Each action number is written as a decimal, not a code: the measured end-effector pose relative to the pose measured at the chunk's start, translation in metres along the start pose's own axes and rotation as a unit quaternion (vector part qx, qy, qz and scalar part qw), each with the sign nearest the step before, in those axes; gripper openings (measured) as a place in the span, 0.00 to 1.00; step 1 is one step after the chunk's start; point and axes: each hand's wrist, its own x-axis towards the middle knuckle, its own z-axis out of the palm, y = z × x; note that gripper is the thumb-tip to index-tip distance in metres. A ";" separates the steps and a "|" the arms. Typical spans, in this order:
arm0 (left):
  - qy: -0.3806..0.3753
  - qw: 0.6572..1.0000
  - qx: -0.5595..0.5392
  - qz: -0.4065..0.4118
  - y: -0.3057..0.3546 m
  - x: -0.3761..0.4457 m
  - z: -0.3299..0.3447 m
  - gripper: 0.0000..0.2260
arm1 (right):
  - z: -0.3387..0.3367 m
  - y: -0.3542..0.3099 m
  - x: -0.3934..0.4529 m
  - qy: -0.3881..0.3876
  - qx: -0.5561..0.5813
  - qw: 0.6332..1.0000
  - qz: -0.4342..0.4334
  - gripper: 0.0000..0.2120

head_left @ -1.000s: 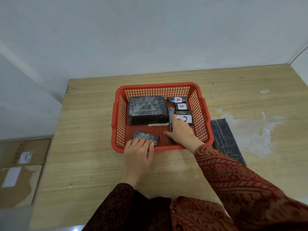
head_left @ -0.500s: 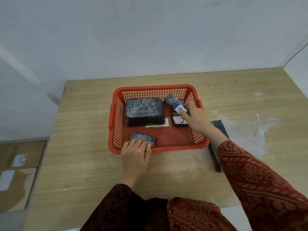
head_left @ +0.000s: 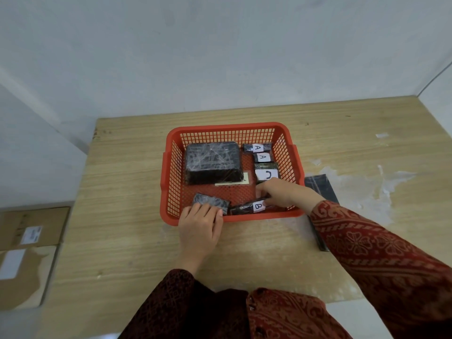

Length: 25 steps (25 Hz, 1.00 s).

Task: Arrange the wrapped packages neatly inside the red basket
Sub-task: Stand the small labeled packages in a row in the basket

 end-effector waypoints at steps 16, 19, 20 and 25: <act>0.011 1.000 -0.002 0.009 -0.001 0.001 0.001 0.13 | 0.007 -0.092 0.040 0.087 0.052 0.988 -0.120 0.11; 0.010 1.000 0.001 0.004 0.000 0.001 0.000 0.13 | 0.017 -0.097 0.050 0.084 0.024 0.990 -0.115 0.15; 0.009 1.000 0.002 0.002 0.000 0.001 0.000 0.13 | 0.018 -0.096 0.051 0.091 0.018 0.988 -0.122 0.15; 0.006 1.000 0.011 -0.001 0.000 0.001 0.001 0.14 | 0.009 -0.084 0.040 0.113 0.127 0.980 -0.108 0.12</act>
